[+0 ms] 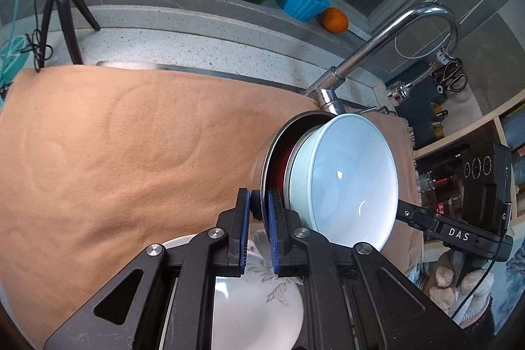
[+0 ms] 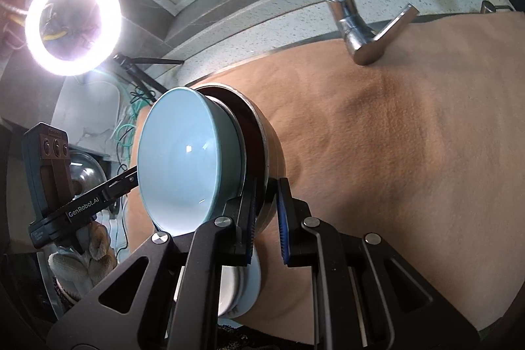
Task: Organize plates and bowls
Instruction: 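Lower the nested bowls onto the white plate stack with both tools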
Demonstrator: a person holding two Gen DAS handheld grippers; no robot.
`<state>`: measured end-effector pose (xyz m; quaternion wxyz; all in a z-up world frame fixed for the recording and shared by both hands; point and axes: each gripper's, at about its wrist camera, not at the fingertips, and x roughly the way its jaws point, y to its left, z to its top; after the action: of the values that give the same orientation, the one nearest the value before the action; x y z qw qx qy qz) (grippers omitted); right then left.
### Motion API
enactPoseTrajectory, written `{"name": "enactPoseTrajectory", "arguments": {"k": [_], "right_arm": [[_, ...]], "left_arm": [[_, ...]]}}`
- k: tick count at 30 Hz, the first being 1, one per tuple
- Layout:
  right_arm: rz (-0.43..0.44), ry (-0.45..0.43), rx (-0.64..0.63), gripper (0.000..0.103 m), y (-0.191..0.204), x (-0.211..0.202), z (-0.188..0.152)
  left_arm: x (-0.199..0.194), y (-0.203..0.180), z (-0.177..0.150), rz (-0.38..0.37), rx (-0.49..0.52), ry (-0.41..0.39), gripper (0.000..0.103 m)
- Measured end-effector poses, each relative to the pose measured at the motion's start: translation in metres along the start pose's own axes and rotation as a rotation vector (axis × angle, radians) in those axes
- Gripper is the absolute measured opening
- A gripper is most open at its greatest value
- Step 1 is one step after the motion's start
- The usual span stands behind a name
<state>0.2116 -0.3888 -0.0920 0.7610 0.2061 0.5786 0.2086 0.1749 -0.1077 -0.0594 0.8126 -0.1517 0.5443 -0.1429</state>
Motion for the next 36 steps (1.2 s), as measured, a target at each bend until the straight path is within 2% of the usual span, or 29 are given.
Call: {"name": "enactPoseTrajectory", "arguments": {"k": [15,24,36], "right_arm": [[0.038,0.029,-0.052,0.012,0.059,0.008,-0.048],[0.038,0.073,-0.048,0.012,0.070,0.025,-0.079],[0.023,0.103,-0.024,0.012,0.068,0.038,-0.097]], "left_arm": [[-0.051,0.039,-0.043,0.016,-0.012,-0.024,0.009],[-0.053,0.055,-0.067,0.024,-0.028,0.003,0.009],[-0.045,0.065,-0.082,0.032,-0.021,0.056,0.009]]}}
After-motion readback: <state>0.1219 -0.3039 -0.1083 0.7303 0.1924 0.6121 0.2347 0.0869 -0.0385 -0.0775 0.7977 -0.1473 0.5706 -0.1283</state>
